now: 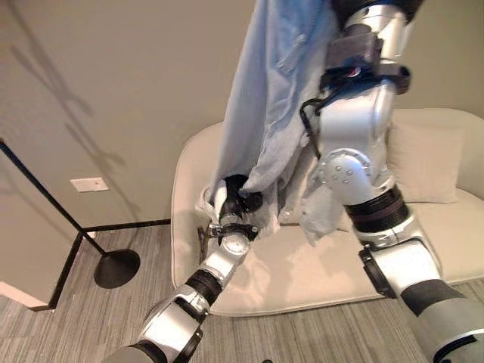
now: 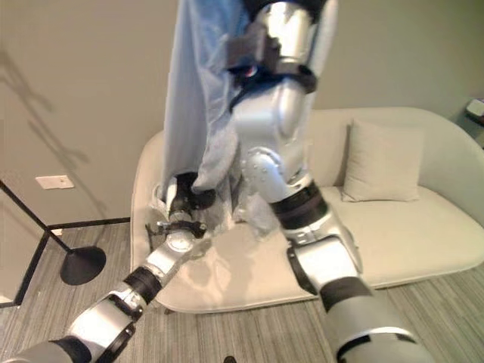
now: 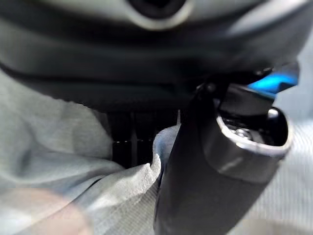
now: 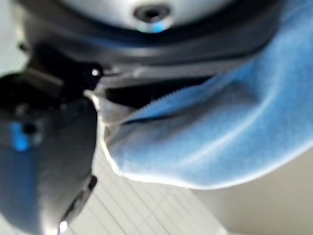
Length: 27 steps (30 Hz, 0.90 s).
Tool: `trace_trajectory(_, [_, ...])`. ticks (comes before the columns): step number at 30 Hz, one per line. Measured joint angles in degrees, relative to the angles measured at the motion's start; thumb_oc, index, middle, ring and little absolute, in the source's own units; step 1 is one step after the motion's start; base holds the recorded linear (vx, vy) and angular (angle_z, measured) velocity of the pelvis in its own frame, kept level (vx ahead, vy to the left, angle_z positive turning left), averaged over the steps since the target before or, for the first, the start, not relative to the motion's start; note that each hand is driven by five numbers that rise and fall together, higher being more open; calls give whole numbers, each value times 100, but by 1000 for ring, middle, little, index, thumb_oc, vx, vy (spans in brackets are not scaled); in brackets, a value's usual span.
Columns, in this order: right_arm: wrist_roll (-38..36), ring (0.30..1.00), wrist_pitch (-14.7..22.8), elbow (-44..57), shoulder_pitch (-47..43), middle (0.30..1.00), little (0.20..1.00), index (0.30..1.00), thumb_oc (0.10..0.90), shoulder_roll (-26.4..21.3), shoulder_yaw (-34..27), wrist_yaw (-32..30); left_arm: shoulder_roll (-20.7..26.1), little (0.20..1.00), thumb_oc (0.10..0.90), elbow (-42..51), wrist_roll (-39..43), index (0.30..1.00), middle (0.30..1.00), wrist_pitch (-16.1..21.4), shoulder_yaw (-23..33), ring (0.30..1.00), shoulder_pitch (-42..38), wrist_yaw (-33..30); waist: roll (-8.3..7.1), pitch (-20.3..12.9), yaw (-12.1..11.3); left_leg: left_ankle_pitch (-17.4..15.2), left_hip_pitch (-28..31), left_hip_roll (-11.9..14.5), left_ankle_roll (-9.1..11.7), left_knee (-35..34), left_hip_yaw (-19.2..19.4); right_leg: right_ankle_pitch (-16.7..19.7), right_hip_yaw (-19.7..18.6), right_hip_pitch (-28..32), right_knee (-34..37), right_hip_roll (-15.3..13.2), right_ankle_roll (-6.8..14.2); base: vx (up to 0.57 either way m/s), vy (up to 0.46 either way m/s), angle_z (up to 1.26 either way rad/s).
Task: Hang the clothes on the sofa on the clothes rack.
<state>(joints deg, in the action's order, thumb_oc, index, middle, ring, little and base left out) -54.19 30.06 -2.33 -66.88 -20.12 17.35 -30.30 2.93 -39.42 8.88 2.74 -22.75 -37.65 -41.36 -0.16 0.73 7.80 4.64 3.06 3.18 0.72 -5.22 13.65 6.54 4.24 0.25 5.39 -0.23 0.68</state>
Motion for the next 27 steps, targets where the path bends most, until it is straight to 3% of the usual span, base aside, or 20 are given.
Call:
trace_trajectory(2, [0,300,89,307,217,300,300,300,400,-24,-198,0,162,300,400,472,-30,300,300,-62,307,300,118,-144,0,0,-72,0,-6,5,0,2,-38,2,24,12,0,7,-16,22,-47,12])
trace_trajectory(3, [9,300,263,704,581,300,300,300,400,-22,-334,14,430,300,400,1045,-392,300,300,-116,652,300,325,-445,-1,0,-112,0,-5,10,0,4,-77,-15,46,22,0,13,-25,16,-42,9])
trace_trajectory(7, [9,300,451,1239,1471,300,300,300,400,-14,-537,136,1136,300,400,1702,-1111,300,300,-274,1280,300,655,-894,4,12,-253,-4,9,21,6,2,-151,-48,83,61,0,22,-50,17,-29,6])
trace_trajectory(9, [-13,300,446,1425,2239,300,300,300,400,13,-668,262,1347,300,400,2382,-1464,300,300,-318,1920,300,1220,-1071,6,13,-408,-19,21,25,28,3,-198,-102,155,100,1,21,-32,25,-28,16])
trace_trajectory(14, [-43,300,273,1535,3219,300,300,300,400,250,-677,571,1585,300,400,3457,-1711,300,300,-303,2311,300,2456,-897,21,51,-713,-35,-12,7,39,4,-224,-155,168,77,0,7,13,-16,14,4])
trace_trajectory(16, [-13,300,246,1662,3766,300,300,300,400,326,-763,700,1673,300,400,3730,-1796,300,300,-287,2367,300,2775,-848,-13,214,-792,-35,-148,-6,54,133,-325,-159,240,55,-2,-18,9,-123,90,24])
trace_trajectory(18, [-24,300,165,1678,4045,300,300,300,400,335,-902,766,1779,300,400,3816,-1797,300,300,-250,2386,300,2691,-776,-135,526,-854,-171,-574,-32,130,572,-483,-44,444,-36,0,-184,-159,3,205,52])
trace_trajectory(19, [-43,300,125,1692,4199,300,300,300,400,384,-925,768,1829,300,400,3880,-1801,300,300,-219,2449,300,2691,-775,-192,723,-870,-329,-759,78,167,904,-452,-38,535,-37,-2,-240,-180,16,334,55])
trace_trajectory(20, [-103,300,64,1731,4533,300,300,300,400,510,-925,769,1833,300,400,3965,-1800,300,300,-197,2571,300,2702,-791,-295,823,-853,-311,-853,404,225,978,-461,-77,633,-65,-2,-337,-210,16,373,43])
trace_trajectory(23, [-154,300,-86,1732,5066,300,300,300,400,528,-929,873,1832,300,400,4142,-1811,300,300,-19,2729,300,2593,-959,-366,911,-842,-91,-901,1282,569,675,-396,-80,714,-98,-6,-423,-95,27,240,22])
trace_trajectory(24, [-184,300,-94,1732,5145,300,300,300,400,494,-935,906,1817,300,400,4187,-1813,300,300,16,2719,300,2547,-1003,-353,939,-809,-42,-873,1444,635,524,-370,-68,720,-98,-6,-481,-28,81,336,12])
trace_trajectory(26, [-267,300,-108,1750,5299,300,300,300,400,483,-923,1080,1815,300,400,4332,-1949,300,300,122,2714,300,2513,-1069,-269,975,-771,75,-665,1679,823,175,-305,26,667,-89,-6,-663,351,170,458,-4])
trace_trajectory(27, [-285,300,-112,1882,5474,300,300,300,400,378,-945,1145,1771,300,400,4448,-2020,300,300,124,2619,300,2373,-1058,-207,1004,-724,75,-657,1660,823,150,-318,42,782,-13,-5,-772,544,181,436,27])
